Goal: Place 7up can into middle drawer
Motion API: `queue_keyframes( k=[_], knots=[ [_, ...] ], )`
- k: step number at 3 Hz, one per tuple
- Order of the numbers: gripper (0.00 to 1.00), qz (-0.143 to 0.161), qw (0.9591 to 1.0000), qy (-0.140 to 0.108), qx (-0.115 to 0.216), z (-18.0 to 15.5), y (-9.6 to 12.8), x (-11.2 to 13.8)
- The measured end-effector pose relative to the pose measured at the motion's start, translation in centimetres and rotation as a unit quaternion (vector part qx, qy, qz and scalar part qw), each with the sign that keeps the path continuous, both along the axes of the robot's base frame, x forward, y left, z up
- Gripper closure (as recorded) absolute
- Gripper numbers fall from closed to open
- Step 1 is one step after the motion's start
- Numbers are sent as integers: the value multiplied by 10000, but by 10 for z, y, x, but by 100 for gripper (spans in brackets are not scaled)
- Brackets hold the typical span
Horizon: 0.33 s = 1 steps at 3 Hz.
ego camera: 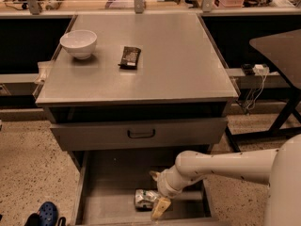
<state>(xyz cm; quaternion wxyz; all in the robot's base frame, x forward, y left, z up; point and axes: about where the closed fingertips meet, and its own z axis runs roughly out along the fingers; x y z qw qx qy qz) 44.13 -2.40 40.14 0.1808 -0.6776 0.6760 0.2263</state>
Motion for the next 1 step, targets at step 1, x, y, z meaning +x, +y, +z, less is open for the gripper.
queue_keyframes(
  k=[1],
  knots=[
    [0, 0, 10000, 0, 0, 0, 0, 0]
  ],
)
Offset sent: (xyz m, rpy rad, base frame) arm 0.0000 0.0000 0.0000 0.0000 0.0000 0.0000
